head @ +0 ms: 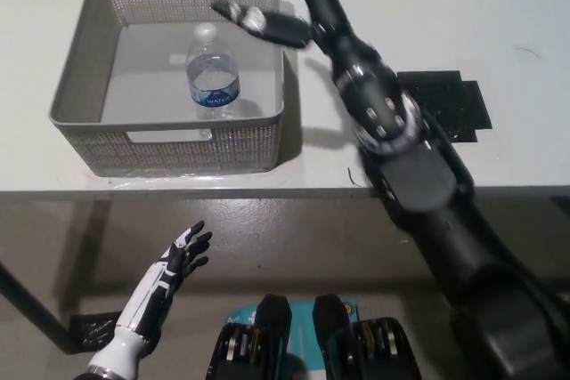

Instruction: Use the right hand to pick up a water botttle and place it into a container on the left side

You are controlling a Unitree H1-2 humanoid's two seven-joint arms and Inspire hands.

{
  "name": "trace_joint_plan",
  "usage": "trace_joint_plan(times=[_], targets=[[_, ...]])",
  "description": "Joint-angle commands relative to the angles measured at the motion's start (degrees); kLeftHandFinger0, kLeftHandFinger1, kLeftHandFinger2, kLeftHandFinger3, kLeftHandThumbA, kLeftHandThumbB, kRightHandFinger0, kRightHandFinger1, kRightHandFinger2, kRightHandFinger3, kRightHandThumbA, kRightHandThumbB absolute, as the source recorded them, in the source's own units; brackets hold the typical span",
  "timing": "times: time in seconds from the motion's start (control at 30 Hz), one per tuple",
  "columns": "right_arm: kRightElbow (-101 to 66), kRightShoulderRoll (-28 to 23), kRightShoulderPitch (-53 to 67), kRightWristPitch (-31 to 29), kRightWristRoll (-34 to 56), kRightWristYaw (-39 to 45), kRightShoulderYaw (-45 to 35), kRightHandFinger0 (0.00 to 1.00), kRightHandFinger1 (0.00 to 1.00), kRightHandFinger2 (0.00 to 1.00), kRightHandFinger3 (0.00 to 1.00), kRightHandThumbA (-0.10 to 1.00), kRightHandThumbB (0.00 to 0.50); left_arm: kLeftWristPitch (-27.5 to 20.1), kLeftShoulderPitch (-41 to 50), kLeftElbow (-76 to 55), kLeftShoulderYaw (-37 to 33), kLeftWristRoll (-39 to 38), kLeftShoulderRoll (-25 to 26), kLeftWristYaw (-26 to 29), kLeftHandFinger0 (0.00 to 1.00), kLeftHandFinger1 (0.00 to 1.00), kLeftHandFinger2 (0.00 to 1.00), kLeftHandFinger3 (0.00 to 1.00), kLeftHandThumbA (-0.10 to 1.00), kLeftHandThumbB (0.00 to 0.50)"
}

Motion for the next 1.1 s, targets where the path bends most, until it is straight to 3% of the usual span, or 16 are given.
trace_joint_plan(times=[0.0, 0.17, 0.3, 0.4, 0.47, 0.63, 0.83, 1.07], targets=[[-52.0, -10.8, 17.3, 8.9, 9.9, 7.9, -4.4, 1.0, 1.0, 1.0, 1.0, 1.0, 0.484, -0.2, -1.5, -2.9, 1.2, -1.8, 1.3, -0.7, 1.0, 1.0, 1.0, 1.0, 1.0, 0.182], [-60.5, -12.4, 30.9, 10.1, 10.2, 7.3, -4.7, 1.0, 1.0, 1.0, 1.0, 1.0, 0.5, -0.1, -1.0, -3.2, 1.5, -2.5, 1.1, -0.7, 1.0, 1.0, 1.0, 1.0, 1.0, 0.184], [-61.2, -13.4, 39.3, 7.5, 9.1, 6.8, -4.2, 1.0, 1.0, 1.0, 1.0, 1.0, 0.497, -1.1, -0.6, -2.7, 1.7, -2.8, 0.8, -0.5, 1.0, 1.0, 1.0, 1.0, 1.0, 0.184], [-59.3, -14.7, 44.4, 5.8, 12.0, 7.9, -3.1, 1.0, 1.0, 1.0, 1.0, 1.0, 0.424, -1.0, -0.5, -3.0, 1.9, -3.1, 0.6, -0.4, 1.0, 1.0, 1.0, 1.0, 1.0, 0.177], [-55.3, -14.5, 47.2, 4.4, 12.7, 8.1, -2.5, 1.0, 1.0, 1.0, 1.0, 1.0, 0.427, -1.1, -0.6, -2.7, 1.9, -2.6, 0.3, 0.1, 1.0, 1.0, 1.0, 1.0, 1.0, 0.18], [-50.4, -13.4, 50.7, 5.7, 15.5, 9.2, -1.6, 1.0, 1.0, 1.0, 1.0, 1.0, 0.414, -0.9, -0.3, -2.9, 2.1, -3.0, 0.3, 0.0, 1.0, 1.0, 1.0, 1.0, 1.0, 0.185], [-41.8, -10.7, 51.4, 6.4, 20.3, 11.3, -1.9, 1.0, 1.0, 1.0, 1.0, 1.0, 0.386, -1.5, 0.2, -2.6, 3.1, -2.8, 1.3, 0.2, 1.0, 1.0, 1.0, 1.0, 1.0, 0.147], [-39.6, -10.5, 51.1, 9.0, 21.3, 13.4, -1.7, 1.0, 1.0, 1.0, 1.0, 1.0, 0.313, -0.7, 0.8, -3.0, 4.2, -2.6, 0.5, 0.3, 1.0, 1.0, 1.0, 1.0, 1.0, 0.155]])
